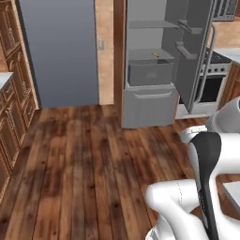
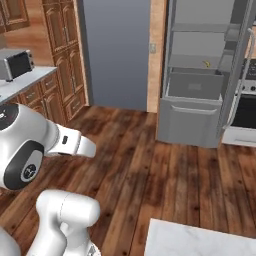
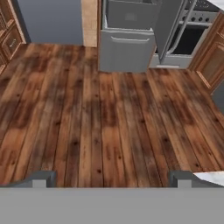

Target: Retrieve the pear and banana from the fridge and place them into the bowl on the dining table.

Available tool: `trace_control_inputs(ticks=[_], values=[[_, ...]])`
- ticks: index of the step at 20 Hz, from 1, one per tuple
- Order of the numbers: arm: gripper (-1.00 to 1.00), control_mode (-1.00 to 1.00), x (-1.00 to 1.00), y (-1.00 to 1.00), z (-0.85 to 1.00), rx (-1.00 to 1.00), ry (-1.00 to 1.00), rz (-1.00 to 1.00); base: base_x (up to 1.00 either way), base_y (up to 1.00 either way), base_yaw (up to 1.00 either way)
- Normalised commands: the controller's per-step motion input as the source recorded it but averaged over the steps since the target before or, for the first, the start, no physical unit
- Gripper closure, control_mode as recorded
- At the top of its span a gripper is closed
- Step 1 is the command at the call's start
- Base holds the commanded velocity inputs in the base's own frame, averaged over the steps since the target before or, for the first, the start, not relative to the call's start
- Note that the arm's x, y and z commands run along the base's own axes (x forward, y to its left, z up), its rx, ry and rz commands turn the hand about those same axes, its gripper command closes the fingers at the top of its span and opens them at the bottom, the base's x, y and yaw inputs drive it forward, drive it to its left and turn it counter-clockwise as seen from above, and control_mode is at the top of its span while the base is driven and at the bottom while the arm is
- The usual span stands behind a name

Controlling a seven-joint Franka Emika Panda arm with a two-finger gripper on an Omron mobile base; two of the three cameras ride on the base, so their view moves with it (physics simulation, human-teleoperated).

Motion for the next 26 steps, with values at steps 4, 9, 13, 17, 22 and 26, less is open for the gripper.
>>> trace_control_inputs(ticks=[4, 9, 13, 17, 22, 26], values=[[-1.0, 1.0, 0.0, 0.0, 0.0, 0.0, 0.0, 0.0, 0.64, -0.25, -0.19], [-1.0, 1.0, 0.0, 0.0, 0.0, 0.0, 0.0, 0.0, 0.66, -0.17, -0.22], [-1.0, 1.0, 0.0, 0.0, 0.0, 0.0, 0.0, 0.0, 0.66, -0.17, -0.22], [-1.0, 1.0, 0.0, 0.0, 0.0, 0.0, 0.0, 0.0, 0.67, -0.17, -0.21], [-1.0, 1.0, 0.0, 0.0, 0.0, 0.0, 0.0, 0.0, 0.73, -0.16, -0.18], [-1.0, 1.0, 0.0, 0.0, 0.0, 0.0, 0.0, 0.0, 0.68, -0.27, -0.16]])
